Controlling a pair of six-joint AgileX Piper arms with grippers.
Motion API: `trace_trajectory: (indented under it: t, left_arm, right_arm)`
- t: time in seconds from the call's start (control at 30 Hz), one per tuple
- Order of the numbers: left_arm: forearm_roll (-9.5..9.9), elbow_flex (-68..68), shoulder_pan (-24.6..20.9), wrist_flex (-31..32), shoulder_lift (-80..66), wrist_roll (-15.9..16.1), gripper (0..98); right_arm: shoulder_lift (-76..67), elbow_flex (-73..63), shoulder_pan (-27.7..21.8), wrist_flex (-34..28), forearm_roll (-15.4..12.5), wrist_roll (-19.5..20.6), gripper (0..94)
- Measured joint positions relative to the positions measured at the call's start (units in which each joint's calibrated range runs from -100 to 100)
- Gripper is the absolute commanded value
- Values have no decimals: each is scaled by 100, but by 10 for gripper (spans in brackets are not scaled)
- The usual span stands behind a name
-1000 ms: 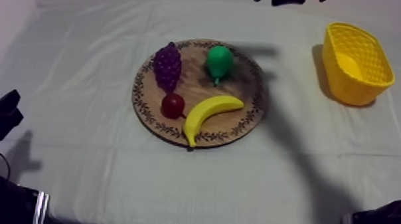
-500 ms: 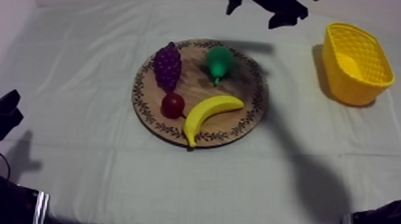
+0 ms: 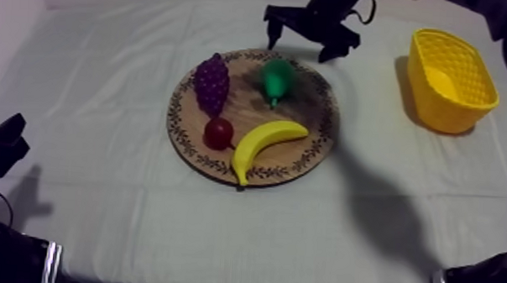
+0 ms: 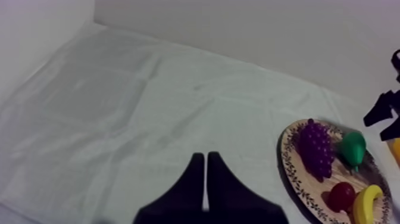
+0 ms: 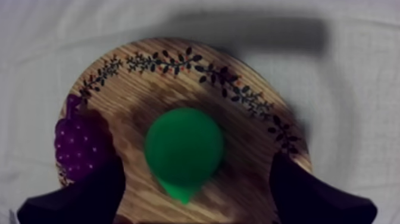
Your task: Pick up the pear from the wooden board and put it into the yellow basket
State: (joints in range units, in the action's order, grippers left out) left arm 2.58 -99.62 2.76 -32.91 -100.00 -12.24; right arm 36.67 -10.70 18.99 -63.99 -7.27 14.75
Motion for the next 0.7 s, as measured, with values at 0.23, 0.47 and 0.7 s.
trace_trajectory:
  t: [0.23, 0.47, 0.7]
  left_arm:
    - [0, 0, 0, 0, 0, 0, 1]
    - [0, 0, 0, 0, 0, 0, 1]
    - [0, 0, 0, 0, 0, 0, 1]
  right_arm:
    - [445, -187, 93, -11, 26, 59, 780]
    - [814, -460, 215, -80, 56, 106, 761]
    - [1064, -679, 344, -112, 86, 181, 728]
